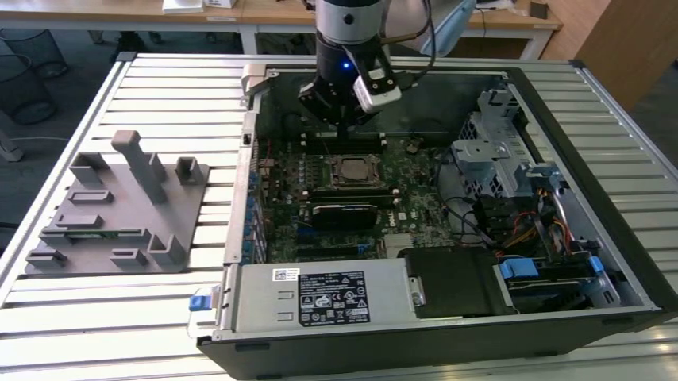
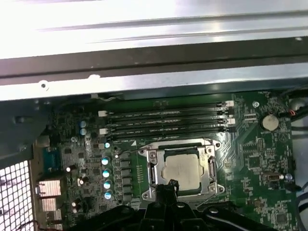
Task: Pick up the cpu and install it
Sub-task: 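Install the first cpu locking lever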
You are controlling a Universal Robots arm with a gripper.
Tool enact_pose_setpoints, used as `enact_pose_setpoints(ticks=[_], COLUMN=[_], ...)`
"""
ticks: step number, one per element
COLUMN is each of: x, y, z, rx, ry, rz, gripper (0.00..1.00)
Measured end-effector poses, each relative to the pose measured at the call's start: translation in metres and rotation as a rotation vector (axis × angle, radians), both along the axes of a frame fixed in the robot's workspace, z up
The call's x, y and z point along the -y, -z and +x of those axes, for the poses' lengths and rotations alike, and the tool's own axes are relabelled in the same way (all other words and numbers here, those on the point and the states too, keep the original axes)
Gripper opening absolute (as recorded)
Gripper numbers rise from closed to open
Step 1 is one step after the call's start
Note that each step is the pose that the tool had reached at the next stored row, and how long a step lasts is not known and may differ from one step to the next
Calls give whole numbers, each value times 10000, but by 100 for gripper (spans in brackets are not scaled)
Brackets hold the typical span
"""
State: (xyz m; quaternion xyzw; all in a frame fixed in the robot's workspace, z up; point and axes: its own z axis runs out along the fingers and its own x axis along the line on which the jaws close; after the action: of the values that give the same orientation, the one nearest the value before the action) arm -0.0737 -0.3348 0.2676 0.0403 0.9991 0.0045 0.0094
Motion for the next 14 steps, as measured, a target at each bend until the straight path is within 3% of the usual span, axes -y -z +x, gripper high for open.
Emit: enact_pose_setpoints(ticks=[4,10,14], x=[0,0,0], y=[28,51,74], z=[-49,-291,-369], rx=[-2,0,0], ry=[-376,-403,-505], rz=[-1,3,3], gripper=[11,11,11])
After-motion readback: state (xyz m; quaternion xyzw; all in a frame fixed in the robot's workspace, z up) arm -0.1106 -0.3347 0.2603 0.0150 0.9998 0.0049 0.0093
